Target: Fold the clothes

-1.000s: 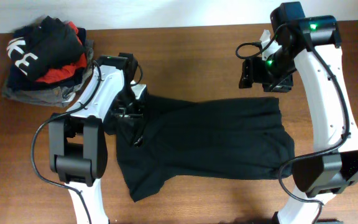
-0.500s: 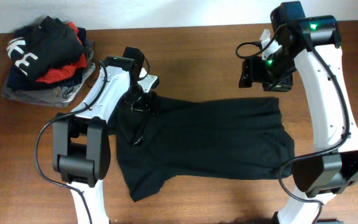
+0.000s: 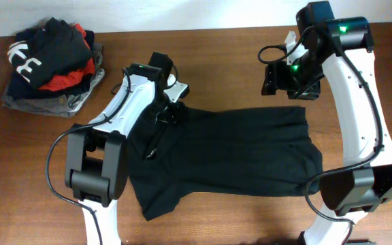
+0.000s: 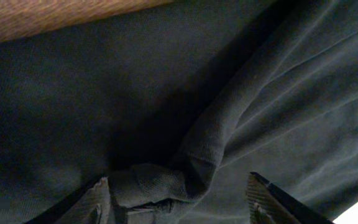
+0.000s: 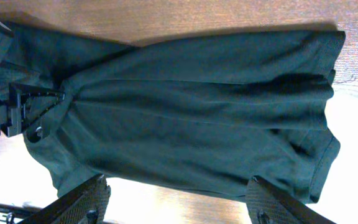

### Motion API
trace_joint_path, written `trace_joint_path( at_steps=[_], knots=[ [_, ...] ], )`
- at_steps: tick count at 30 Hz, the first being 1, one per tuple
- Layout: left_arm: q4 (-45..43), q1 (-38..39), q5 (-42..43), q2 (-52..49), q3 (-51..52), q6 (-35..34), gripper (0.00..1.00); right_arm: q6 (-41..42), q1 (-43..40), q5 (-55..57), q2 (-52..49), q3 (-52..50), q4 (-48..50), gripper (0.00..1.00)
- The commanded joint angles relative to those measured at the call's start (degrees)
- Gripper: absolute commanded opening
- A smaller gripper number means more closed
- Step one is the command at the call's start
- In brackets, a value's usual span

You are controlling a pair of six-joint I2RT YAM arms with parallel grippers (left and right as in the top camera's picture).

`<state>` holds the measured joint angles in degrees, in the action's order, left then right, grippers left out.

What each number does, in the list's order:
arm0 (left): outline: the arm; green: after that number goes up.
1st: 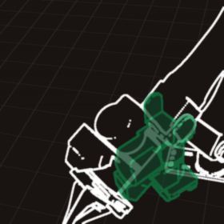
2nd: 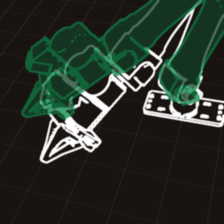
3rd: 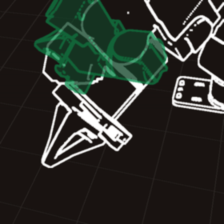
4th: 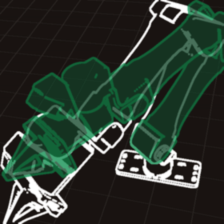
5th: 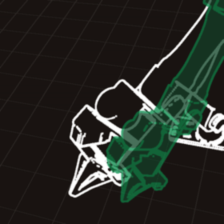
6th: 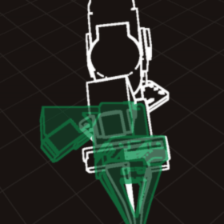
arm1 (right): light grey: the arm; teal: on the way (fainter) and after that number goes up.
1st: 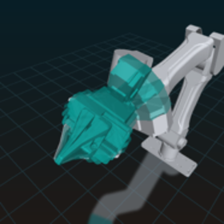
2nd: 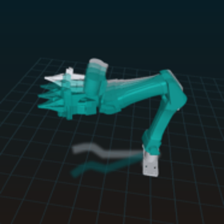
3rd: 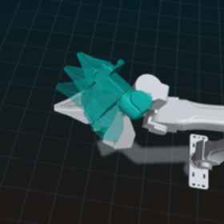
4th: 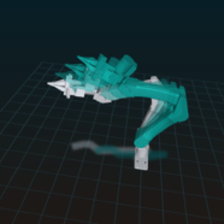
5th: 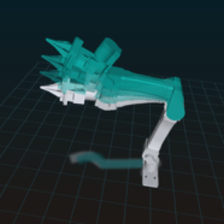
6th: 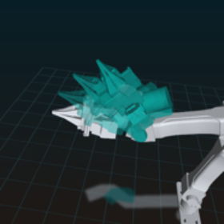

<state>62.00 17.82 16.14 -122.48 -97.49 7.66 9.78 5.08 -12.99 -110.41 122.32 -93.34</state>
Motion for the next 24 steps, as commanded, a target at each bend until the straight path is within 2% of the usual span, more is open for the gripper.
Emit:
trace_joint_path(
  at_steps=[1,3,5,7,10,15,19,24],
  knots=[
    [-0.2,-0.3,0.6,-0.3,0.1,-0.3,0.65,-1.5,0.2,0.1,1.3,-0.3,-0.3,0.75],
    [-0.1,-0.3,0.6,-0.9,0.1,-0.3,0.63,-1.6,0.2,0.1,1.3,-0.3,-0.3,0.75],
    [-0.1,-0.3,0.6,-1.8,0.1,-0.3,0.57,-1.6,0.2,0.1,1.3,-0.3,-0.3,0.75],
    [0.4,-0.3,0.6,-2.8,0.1,-0.3,0.45,-1.6,0.2,0.1,1.3,-0.3,-0.3,0.75],
    [1.7,-0.3,1.1,-3.3,0.1,-0.3,0.19,-1.6,0.2,0.1,1.3,-0.3,-0.2,0.75],
    [4.9,0.2,1.7,-3.3,0.1,-0.3,0.02,-1.6,0.2,0.1,1.3,-0.3,0.4,0.75],
    [6.6,0.5,1.8,-3.3,0.1,-0.3,0.00,-1.6,0.2,0.1,1.3,-0.3,0.4,0.75],
    [8.0,2.9,6.8,-3.3,0.1,-0.3,0.00,-1.6,0.2,0.1,1.3,-0.3,0.4,0.75]
  ],
)
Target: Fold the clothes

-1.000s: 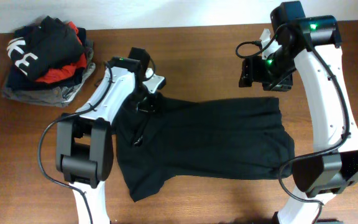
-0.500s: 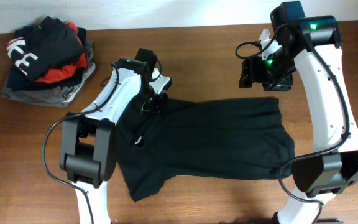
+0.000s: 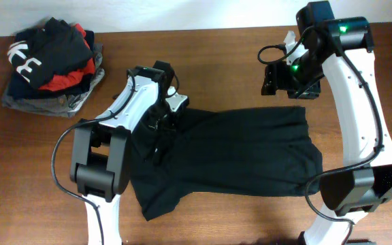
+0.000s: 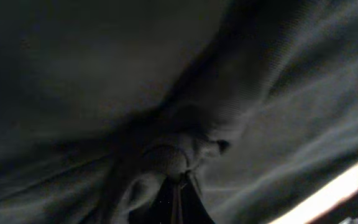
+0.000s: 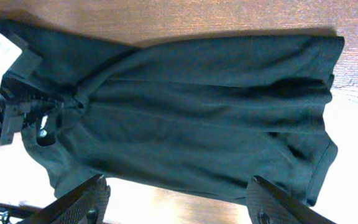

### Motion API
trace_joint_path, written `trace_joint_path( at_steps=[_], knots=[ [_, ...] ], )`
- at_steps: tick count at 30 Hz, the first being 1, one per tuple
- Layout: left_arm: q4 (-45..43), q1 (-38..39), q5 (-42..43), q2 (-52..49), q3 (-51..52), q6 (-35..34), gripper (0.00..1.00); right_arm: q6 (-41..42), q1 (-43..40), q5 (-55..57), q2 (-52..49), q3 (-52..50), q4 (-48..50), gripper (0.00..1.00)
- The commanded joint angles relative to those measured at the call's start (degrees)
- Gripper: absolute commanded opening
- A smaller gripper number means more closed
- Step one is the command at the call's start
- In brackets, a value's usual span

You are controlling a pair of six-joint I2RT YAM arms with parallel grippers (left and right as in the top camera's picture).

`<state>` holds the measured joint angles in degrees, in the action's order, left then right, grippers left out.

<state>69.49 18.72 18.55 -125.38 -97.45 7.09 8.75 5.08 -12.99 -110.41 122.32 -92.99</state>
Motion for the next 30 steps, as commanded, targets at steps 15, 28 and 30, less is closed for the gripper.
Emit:
trace_joint_path(
  at_steps=[15,28,30],
  knots=[
    [5.2,7.0,1.3,1.3,-3.2,0.3,0.12,1.4,-1.7,0.7,1.3,-0.3,0.5,0.75],
    [10.5,2.5,-13.5,5.6,-8.9,-10.5,0.99,1.2,-6.3,0.8,1.5,-0.3,-3.5,0.75],
    [11.2,0.6,-13.7,6.9,-8.9,-11.9,0.99,1.2,-6.9,0.8,2.2,-0.3,-4.4,0.75]
  ],
)
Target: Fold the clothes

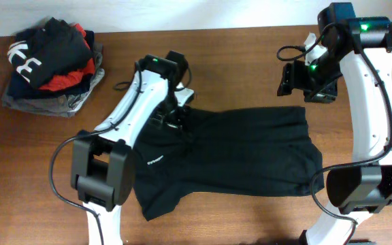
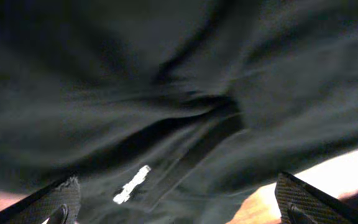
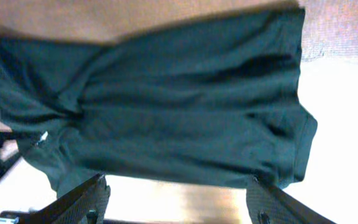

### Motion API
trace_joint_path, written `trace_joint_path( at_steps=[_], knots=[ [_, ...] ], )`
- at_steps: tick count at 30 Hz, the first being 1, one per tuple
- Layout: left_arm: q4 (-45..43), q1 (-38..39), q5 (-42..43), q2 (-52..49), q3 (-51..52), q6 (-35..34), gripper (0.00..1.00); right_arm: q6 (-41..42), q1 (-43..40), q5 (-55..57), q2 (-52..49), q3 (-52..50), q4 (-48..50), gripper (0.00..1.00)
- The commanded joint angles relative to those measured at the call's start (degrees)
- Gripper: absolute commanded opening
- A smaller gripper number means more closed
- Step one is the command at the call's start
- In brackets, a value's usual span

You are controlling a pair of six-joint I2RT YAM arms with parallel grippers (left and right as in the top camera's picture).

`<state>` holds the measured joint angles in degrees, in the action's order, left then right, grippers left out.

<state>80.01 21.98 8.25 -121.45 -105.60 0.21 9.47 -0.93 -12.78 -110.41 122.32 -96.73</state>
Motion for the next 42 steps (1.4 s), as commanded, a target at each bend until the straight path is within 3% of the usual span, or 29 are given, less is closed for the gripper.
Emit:
trace_joint_path(
  at_steps=[1,12,14,15,17,19,20,21,22,26,30,42],
  knots=[
    [0.9,-3.5,-3.4,3.8,-0.8,-5.7,1.00,0.5,-1.3,0.6,2.8,-0.3,-0.6,0.74],
    [5.8,-13.5,-3.4,24.9,-0.6,-5.9,0.99,0.7,-2.4,4.8,17.6,-0.5,-0.6,0.72],
    [5.5,-13.8,-3.4,27.3,-0.5,-5.3,0.98,0.6,-2.4,6.1,18.5,-1.0,-0.6,0.66],
    [5.3,-13.8,-3.4,27.7,-0.5,-5.4,0.94,0.6,-2.4,6.2,18.6,-1.3,-0.6,0.61],
    [5.0,-13.6,-3.0,27.9,-0.4,-5.4,0.72,0.6,-2.4,6.2,18.0,-2.8,0.1,0.42],
    [4.0,-13.3,-1.5,27.5,0.5,-5.4,0.36,0.6,-2.4,6.1,17.3,-5.6,2.4,0.21],
    [3.1,-13.1,-0.3,27.1,1.4,-5.4,0.22,0.6,-2.4,6.1,17.0,-7.4,4.2,0.13],
    [2.2,-12.9,0.7,26.8,2.3,-5.4,0.15,0.7,-2.4,6.0,16.6,-9.5,6.1,0.08],
    [0.8,-12.7,1.4,26.3,3.6,-5.4,0.15,0.7,-2.4,5.6,16.1,-12.0,8.5,0.04],
    [-6.7,-11.3,2.2,23.7,10.0,-6.5,0.15,-0.5,-2.4,1.4,13.4,-20.9,18.3,0.04],
    [-13.7,-10.8,7.6,20.3,15.6,-6.4,0.04,-0.6,-2.4,-2.3,10.0,-26.3,25.3,0.04],
    [-21.4,-10.8,8.9,8.3,21.3,-6.4,0.01,-0.9,-2.4,-1.6,-2.7,-29.8,27.6,0.04]
  ],
)
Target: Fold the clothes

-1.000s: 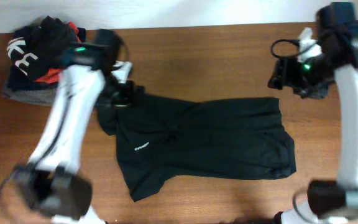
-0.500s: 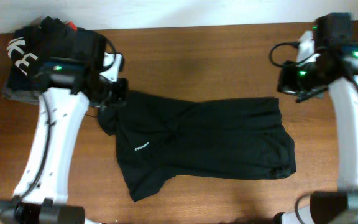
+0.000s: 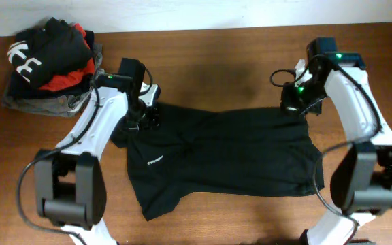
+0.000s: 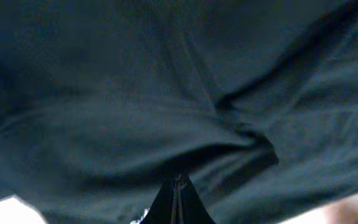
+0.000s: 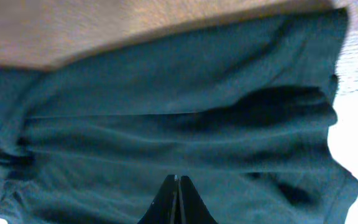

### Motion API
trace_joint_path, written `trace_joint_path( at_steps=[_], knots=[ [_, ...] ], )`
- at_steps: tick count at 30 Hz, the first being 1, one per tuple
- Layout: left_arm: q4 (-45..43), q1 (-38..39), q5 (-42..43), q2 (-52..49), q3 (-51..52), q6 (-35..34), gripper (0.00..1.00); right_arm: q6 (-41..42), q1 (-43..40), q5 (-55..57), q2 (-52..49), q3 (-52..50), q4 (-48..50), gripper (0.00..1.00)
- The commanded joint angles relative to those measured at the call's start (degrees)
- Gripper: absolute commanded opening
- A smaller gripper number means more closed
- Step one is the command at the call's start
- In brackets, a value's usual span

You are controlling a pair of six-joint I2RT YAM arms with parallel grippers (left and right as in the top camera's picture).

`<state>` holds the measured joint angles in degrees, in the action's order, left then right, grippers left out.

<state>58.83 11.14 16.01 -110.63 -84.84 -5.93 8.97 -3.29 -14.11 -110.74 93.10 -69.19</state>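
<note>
A black T-shirt (image 3: 230,153) lies spread across the table with its small white logo (image 3: 154,160) facing up. My left gripper (image 3: 143,117) is over the shirt's upper left part, near the sleeve. In the left wrist view this gripper (image 4: 179,180) is shut, with wrinkled dark cloth (image 4: 166,93) beyond it and nothing seen pinched. My right gripper (image 3: 292,107) hovers at the shirt's upper right corner. In the right wrist view that gripper (image 5: 176,177) is shut too, above the cloth (image 5: 185,106).
A pile of clothes (image 3: 50,64) in black, red and grey sits at the table's back left corner. Bare wooden table (image 3: 216,61) shows behind the shirt and in front of it, and the white wall runs along the far edge.
My left gripper was open near the collar; it now sits further left and is shut. My right gripper was open beyond the shirt's top right corner; it is now lower, at the corner, and shut.
First my left gripper stood open around a bunched fold near the collar. Then it was shut on that bunch. After that it was open and the logo faced up. The right arm stayed high and open throughout. Now both grippers are shut over the shirt's upper corners.
</note>
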Motion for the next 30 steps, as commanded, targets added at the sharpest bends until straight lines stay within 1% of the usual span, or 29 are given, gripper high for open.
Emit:
trace_joint_path(
  at_steps=[1,7,14,30],
  knots=[
    [-0.3,0.0,1.2,-3.4,0.5,-0.3,0.01,-0.4,0.0,-0.2,-3.2,-0.6,0.0,0.04],
    [-0.2,0.0,-0.1,-7.3,0.5,-0.3,0.01,-0.3,0.0,2.4,-5.6,-0.7,-0.2,0.04],
    [-0.1,0.0,-0.4,-8.3,0.5,-0.3,0.00,-0.4,0.0,7.8,-7.8,-0.7,0.0,0.04],
    [-0.1,0.0,-1.0,-8.5,0.5,-0.3,0.01,-0.4,-0.1,8.3,-9.0,-1.7,5.9,0.04]
  ],
)
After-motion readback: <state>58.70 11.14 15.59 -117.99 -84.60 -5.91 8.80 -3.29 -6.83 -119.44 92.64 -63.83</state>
